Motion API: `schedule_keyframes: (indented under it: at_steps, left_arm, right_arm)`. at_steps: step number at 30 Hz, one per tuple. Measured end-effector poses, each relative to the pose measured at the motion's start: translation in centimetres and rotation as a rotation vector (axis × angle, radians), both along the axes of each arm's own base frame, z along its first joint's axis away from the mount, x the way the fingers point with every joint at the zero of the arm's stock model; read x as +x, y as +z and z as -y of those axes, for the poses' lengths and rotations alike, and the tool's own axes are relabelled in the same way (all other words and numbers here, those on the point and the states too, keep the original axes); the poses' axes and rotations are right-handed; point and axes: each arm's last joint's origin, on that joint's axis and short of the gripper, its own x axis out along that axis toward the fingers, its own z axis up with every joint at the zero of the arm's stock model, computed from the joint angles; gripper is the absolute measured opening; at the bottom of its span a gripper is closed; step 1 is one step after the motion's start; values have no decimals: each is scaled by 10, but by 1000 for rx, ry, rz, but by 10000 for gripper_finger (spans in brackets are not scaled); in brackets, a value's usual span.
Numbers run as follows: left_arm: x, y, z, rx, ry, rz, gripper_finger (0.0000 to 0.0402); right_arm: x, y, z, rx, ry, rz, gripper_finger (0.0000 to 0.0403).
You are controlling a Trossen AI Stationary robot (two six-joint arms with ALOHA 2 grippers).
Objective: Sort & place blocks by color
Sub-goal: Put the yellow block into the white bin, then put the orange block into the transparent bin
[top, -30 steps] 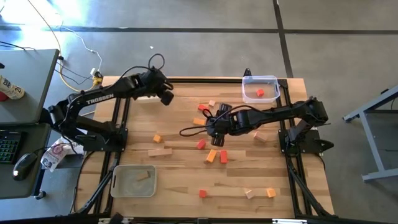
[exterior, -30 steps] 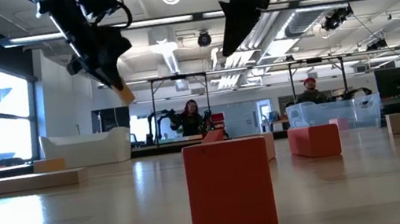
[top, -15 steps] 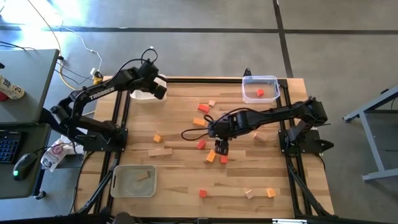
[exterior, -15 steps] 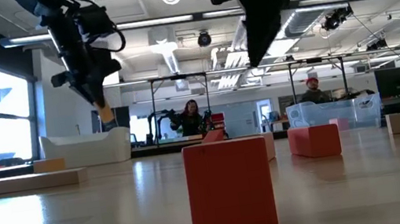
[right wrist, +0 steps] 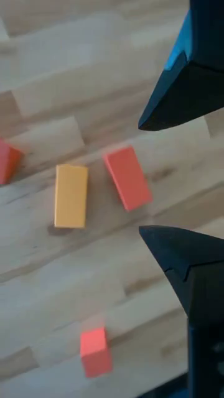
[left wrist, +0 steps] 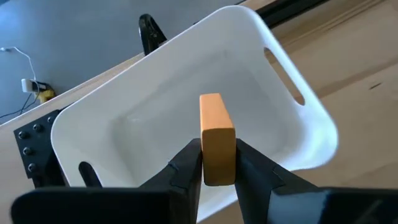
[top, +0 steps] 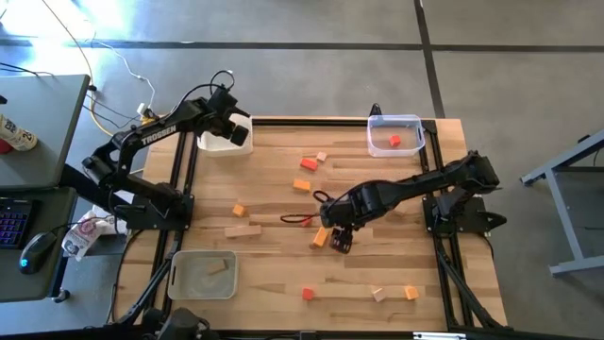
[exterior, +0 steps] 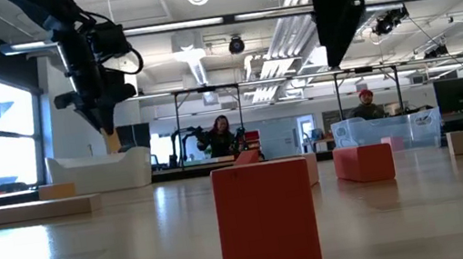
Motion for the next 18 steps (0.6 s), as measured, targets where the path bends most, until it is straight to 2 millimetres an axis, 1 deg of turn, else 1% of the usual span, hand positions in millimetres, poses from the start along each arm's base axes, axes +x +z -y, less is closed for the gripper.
schedule_keyframes:
  at_steps: [3, 8, 13, 18]
  left_arm:
    - [-2, 0, -1, 0, 8, -1, 85]
    - [-5, 0, -4, 7, 13, -1, 105]
    - [-4, 1, -4, -1, -18, 18, 116]
    - [3, 12, -1, 9, -93, 99, 117]
  right_arm:
    - [-2, 0, -9, 28, -104, -6, 248]
    - [-6, 0, -24, 23, -272, 14, 248]
    - [-11, 1, -38, 6, -453, 57, 248]
    - [-15, 1, -47, 4, -573, 93, 248]
